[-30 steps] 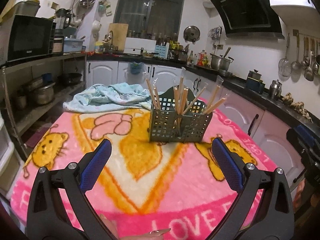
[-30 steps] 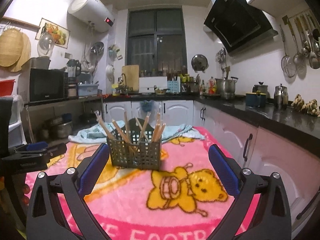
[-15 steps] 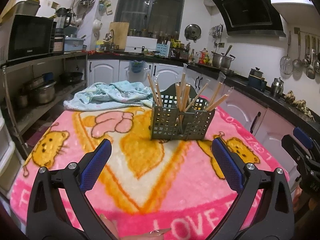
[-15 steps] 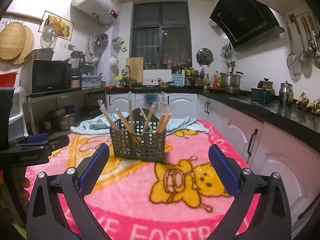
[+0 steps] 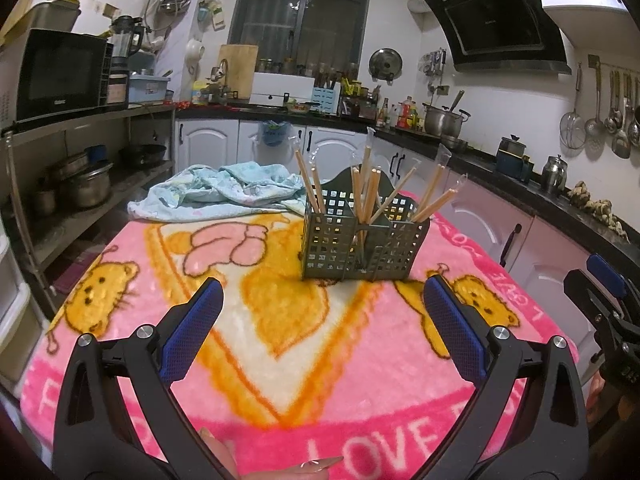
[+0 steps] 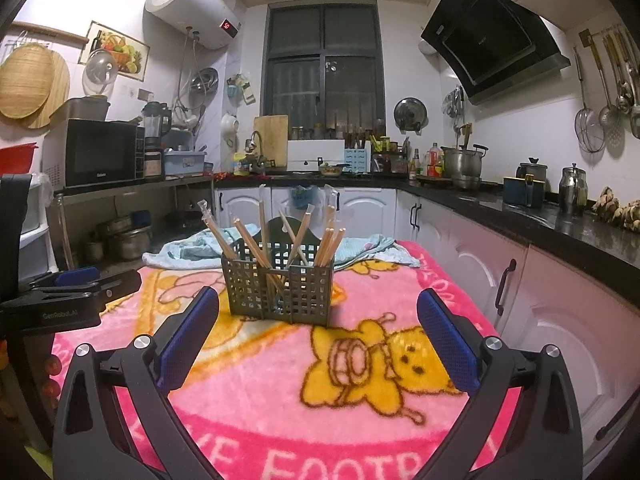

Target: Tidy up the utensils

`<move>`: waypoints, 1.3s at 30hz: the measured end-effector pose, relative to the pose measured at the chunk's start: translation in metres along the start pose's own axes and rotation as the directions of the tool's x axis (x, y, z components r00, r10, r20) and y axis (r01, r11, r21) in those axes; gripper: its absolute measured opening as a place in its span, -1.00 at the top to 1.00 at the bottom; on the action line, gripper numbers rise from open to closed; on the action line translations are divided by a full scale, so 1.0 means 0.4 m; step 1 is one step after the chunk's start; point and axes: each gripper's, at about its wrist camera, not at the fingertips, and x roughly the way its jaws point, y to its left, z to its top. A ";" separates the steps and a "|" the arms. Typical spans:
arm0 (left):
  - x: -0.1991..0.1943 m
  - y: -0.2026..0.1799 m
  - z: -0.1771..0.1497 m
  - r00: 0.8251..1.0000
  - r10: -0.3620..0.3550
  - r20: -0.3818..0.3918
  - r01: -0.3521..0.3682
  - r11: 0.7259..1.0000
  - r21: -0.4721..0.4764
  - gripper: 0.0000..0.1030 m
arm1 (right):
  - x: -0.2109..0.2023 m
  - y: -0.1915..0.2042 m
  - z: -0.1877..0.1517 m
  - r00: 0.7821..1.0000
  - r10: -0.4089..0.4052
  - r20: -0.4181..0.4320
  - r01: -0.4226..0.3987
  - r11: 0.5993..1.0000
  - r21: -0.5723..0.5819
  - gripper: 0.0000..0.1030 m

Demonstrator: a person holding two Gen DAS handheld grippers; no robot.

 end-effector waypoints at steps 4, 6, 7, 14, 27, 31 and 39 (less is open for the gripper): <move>0.000 -0.001 0.001 1.000 0.000 0.004 0.000 1.000 0.000 -0.79 | -0.005 0.002 0.001 1.000 0.000 0.001 0.000 1.000 -0.002 -0.88; 0.001 0.000 0.000 1.000 0.002 0.003 -0.002 1.000 0.001 -0.79 | -0.004 0.003 0.002 1.000 -0.002 0.001 0.002 1.000 -0.004 -0.88; 0.000 0.001 0.000 1.000 0.000 0.003 0.000 1.000 0.000 -0.79 | -0.005 0.003 0.002 1.000 -0.001 -0.001 0.001 1.000 -0.003 -0.88; 0.000 0.003 0.000 1.000 0.000 0.003 0.000 1.000 0.001 -0.79 | -0.008 0.000 0.005 1.000 0.007 0.005 -0.007 1.000 -0.005 -0.88; -0.003 -0.002 0.000 1.000 0.006 0.009 -0.006 1.000 0.008 -0.79 | -0.008 0.000 0.006 1.000 0.006 0.005 -0.006 1.000 -0.007 -0.88; -0.003 -0.001 0.002 1.000 0.006 0.010 -0.007 1.000 0.010 -0.79 | -0.008 -0.001 0.007 1.000 0.005 0.007 -0.005 1.000 -0.005 -0.88; -0.002 -0.003 -0.001 1.000 -0.002 0.000 0.002 1.000 0.012 -0.79 | -0.007 -0.003 0.008 1.000 0.003 0.003 -0.003 1.000 -0.005 -0.88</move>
